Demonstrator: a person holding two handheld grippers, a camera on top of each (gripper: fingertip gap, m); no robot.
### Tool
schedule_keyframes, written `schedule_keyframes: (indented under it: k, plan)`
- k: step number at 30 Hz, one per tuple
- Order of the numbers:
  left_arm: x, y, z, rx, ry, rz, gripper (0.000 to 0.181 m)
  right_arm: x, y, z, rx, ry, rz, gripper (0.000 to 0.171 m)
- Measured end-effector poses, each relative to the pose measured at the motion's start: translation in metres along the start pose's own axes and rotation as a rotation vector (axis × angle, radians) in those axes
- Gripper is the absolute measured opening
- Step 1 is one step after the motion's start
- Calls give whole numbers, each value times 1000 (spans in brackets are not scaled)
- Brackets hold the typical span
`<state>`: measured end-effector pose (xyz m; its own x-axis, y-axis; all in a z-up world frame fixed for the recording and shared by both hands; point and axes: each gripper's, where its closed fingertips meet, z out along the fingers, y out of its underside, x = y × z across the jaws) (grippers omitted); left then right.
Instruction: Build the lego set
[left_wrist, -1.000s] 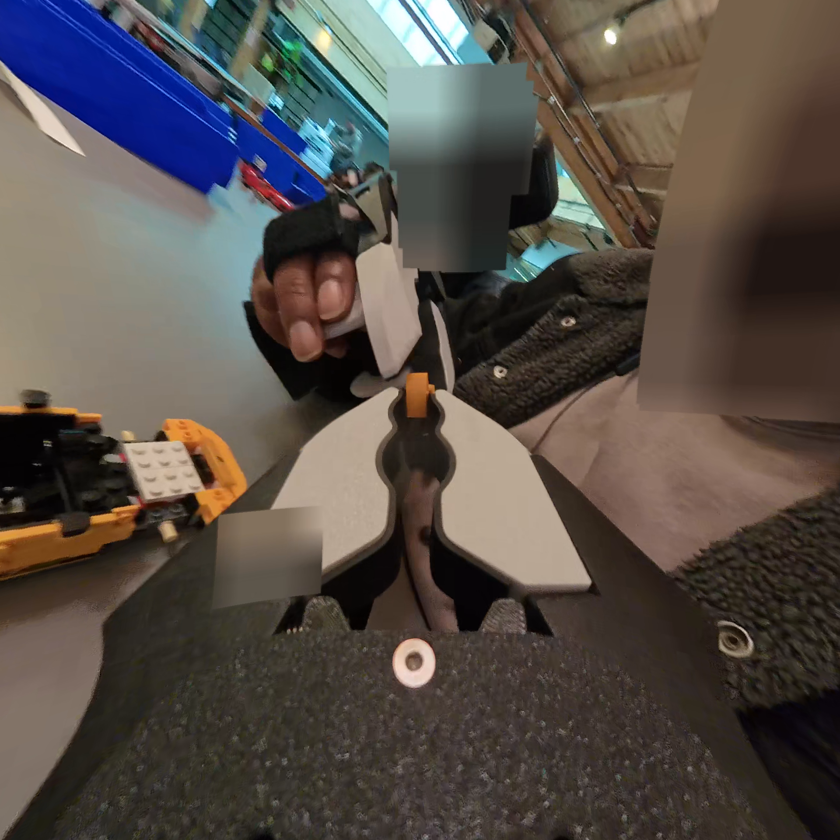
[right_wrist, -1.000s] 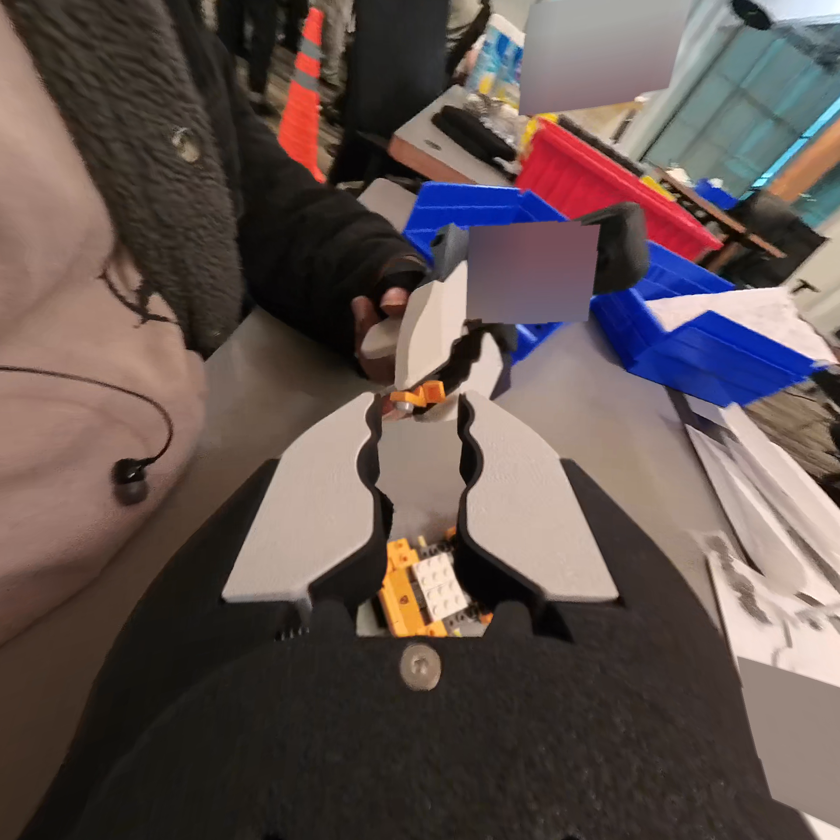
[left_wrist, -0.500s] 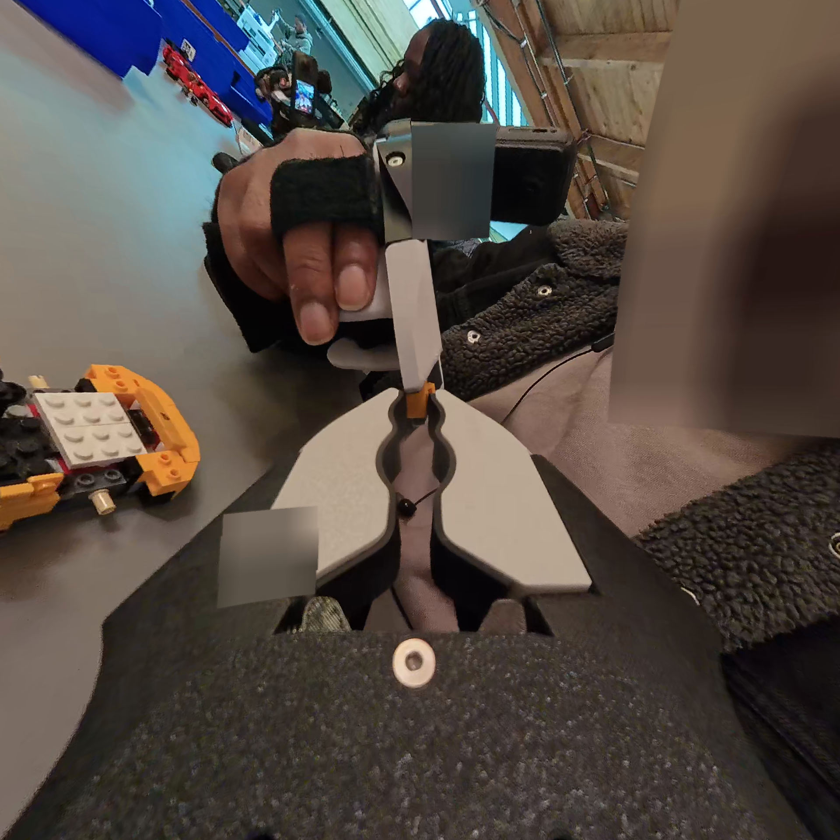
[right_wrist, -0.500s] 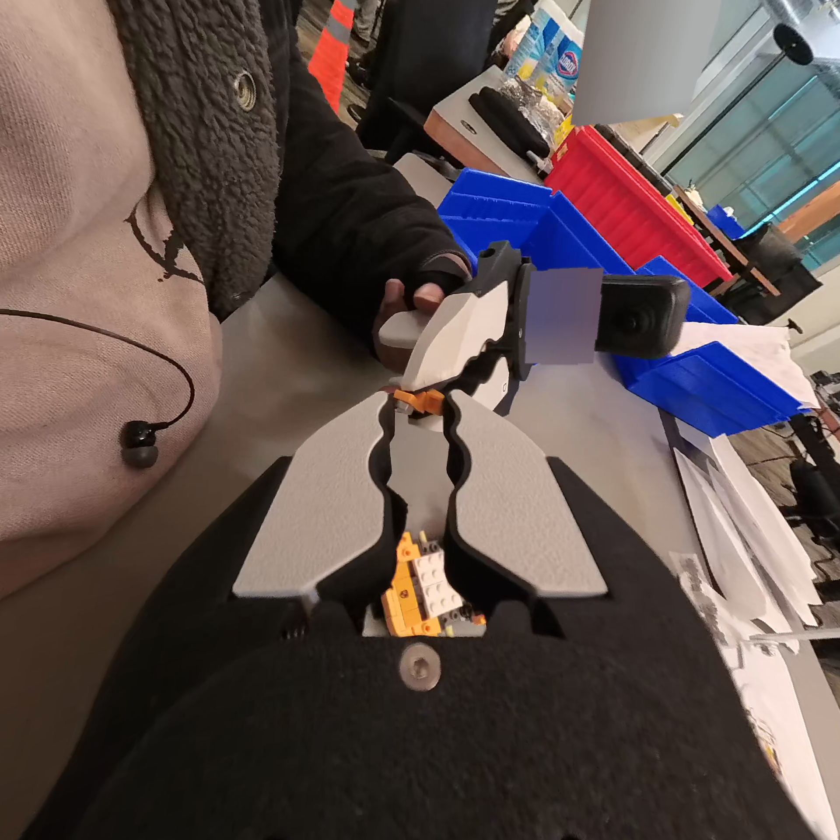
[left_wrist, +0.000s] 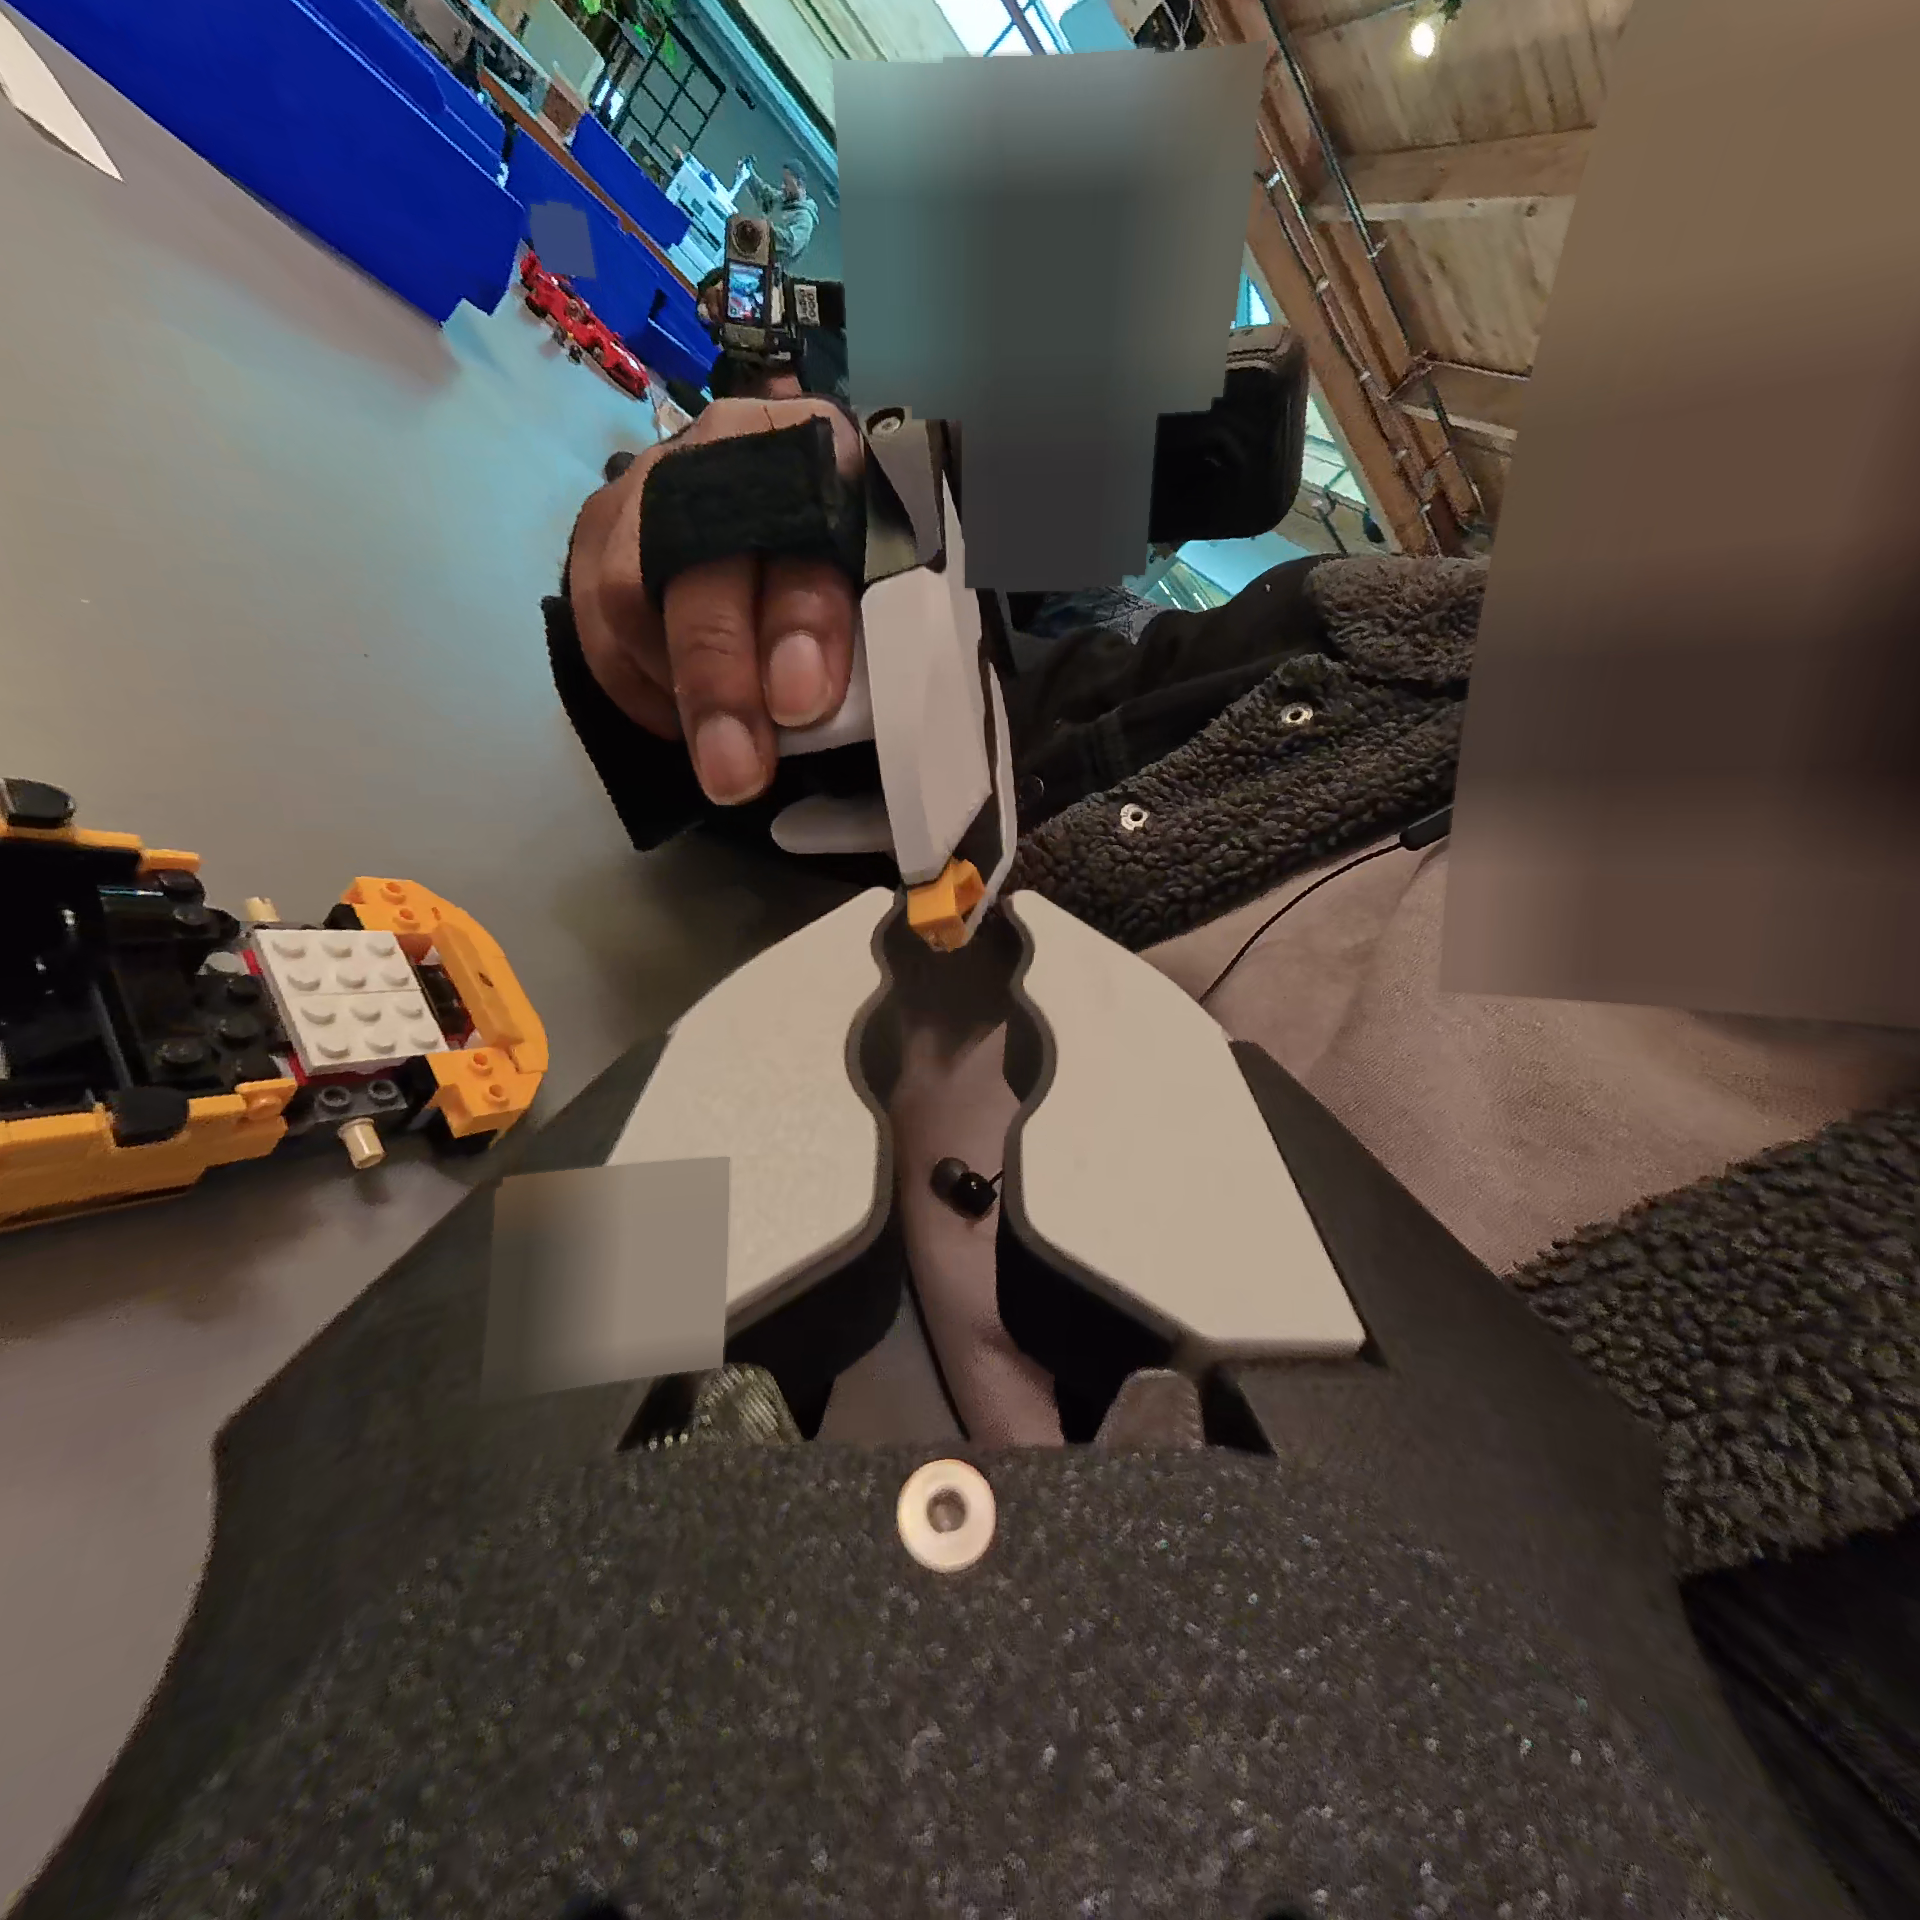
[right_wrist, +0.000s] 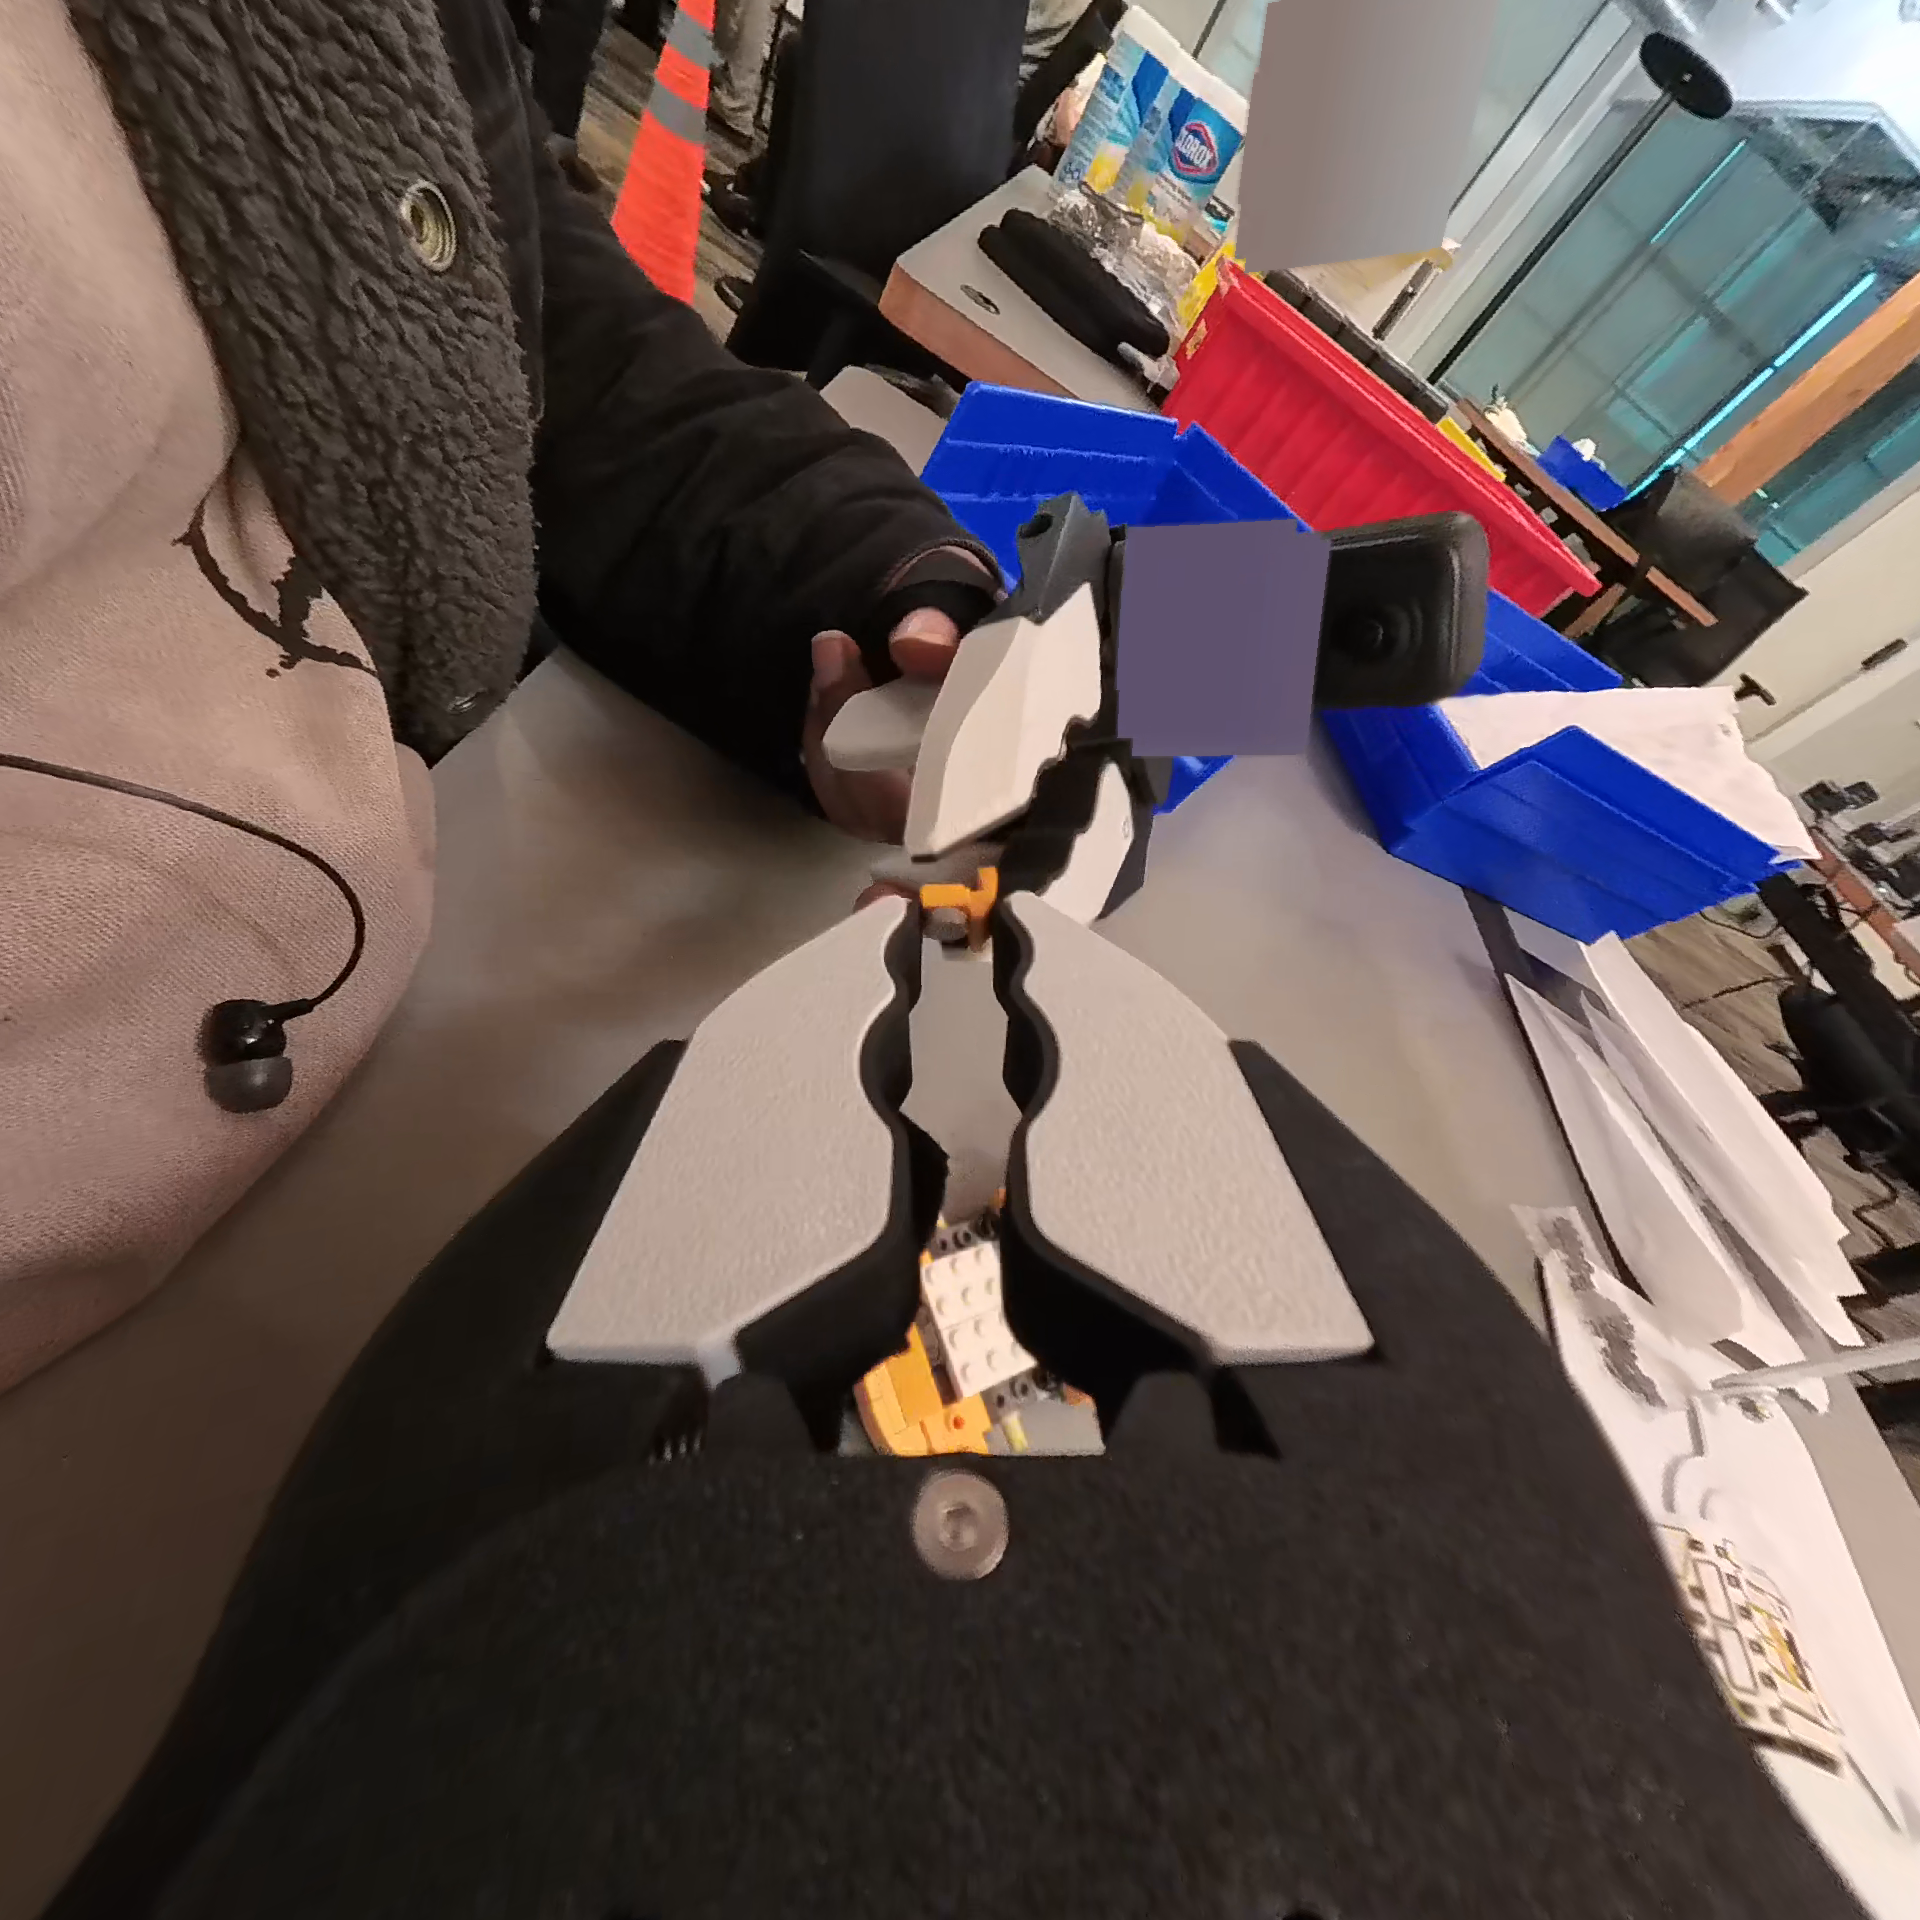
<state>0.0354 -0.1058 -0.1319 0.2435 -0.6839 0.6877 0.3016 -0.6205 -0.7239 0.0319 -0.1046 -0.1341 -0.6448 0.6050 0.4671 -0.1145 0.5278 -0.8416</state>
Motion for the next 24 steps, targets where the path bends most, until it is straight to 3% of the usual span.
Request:
schedule_keyframes:
  k: [13,24]
  plan:
    - [-14,-19,-4,155,-71,-81,8,24,5,-2,-50,217,-159,13]
    - [-27,-5,-3,1,-314,174,8,14,21,0,-105,157,-81,16]
